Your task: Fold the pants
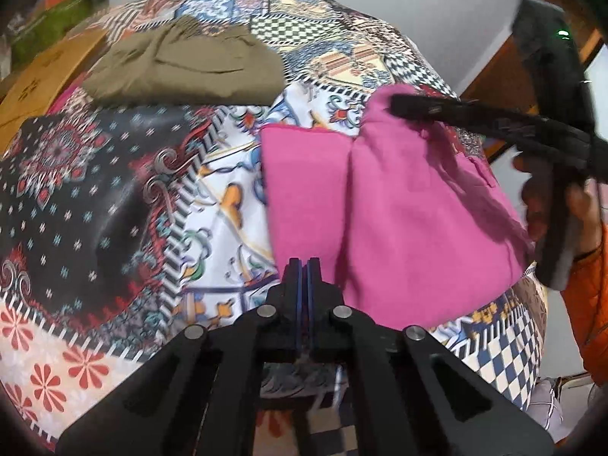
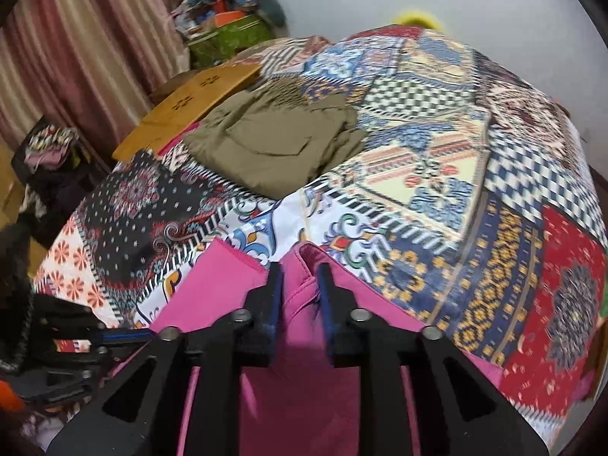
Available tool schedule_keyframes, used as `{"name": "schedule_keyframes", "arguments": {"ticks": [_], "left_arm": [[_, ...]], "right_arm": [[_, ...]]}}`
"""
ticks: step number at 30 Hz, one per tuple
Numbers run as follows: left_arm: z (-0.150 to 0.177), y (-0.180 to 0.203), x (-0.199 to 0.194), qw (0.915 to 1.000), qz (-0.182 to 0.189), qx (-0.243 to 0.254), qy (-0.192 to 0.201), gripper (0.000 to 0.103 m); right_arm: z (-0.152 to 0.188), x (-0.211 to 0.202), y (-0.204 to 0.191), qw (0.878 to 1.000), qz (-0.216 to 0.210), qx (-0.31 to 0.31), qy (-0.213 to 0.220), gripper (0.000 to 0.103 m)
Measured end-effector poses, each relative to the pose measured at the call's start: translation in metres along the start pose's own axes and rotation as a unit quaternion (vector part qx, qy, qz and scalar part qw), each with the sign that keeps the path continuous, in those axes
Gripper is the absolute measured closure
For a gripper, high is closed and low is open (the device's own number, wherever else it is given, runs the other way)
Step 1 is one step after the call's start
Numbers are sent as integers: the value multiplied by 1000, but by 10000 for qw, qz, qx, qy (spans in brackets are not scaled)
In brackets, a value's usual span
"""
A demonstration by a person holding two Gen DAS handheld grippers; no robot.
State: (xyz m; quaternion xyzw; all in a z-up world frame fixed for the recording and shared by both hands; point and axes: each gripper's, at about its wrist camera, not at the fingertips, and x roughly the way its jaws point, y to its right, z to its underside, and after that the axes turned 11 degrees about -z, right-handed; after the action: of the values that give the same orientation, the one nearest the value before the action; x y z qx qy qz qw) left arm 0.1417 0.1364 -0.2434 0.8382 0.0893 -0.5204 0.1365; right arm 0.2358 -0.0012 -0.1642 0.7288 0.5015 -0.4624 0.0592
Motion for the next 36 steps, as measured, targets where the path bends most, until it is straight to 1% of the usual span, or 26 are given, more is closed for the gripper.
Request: {"name": "schedule_keyframes", "arguments": {"ticks": [1,2,4,6,9,11,12,15,18,20,22,25,28,30,31,36], "left_arm": [[1,-2,-2,10000,25,-30,-1,102],[0,-3,-6,10000,-3,-46,26,102],[-6,-3,-18,9997,-139,-9,213,102],[-14,0,-31,9991,-145,40,394,102],[-30,15,-47,9976,-61,194,656,102],[-42,31,-49,9969,72,335,713,101],[-48,42,-47,9965,214,418,692,101],[-61,72,-31,9958,394,653,511,101],[-65,100,-16,9938,564,873,390,101],[-66,113,-9,9926,578,1002,377,101],[-66,122,1,9921,506,1106,311,101],[-70,117,21,9946,307,991,66,101],[-70,102,35,9966,282,774,-88,101],[-70,96,39,9972,263,694,-105,100],[-70,94,39,9976,156,673,-65,100],[-69,88,35,9979,271,573,-114,100]], "right_arm": [[1,-10,-1,9999,20,-19,136,60],[3,-23,-4,9995,66,-78,314,60],[6,-41,-5,9986,154,-148,475,60],[14,-64,-3,9970,302,-148,697,60],[29,-89,6,9947,500,-57,892,60],[41,-97,13,9935,675,43,919,60],[48,-99,17,9933,731,99,890,60],[68,-94,28,9944,653,350,750,60],[83,-79,36,9958,543,487,556,60],[89,-70,43,9966,385,578,438,60],[94,-61,50,9965,252,708,363,60],[94,-52,56,9963,198,748,361,63],[96,-46,60,9961,168,781,377,63],[98,-42,62,9964,217,745,331,64],[98,-42,62,9964,228,750,328,65],[100,-54,61,9957,253,844,283,66]]}}
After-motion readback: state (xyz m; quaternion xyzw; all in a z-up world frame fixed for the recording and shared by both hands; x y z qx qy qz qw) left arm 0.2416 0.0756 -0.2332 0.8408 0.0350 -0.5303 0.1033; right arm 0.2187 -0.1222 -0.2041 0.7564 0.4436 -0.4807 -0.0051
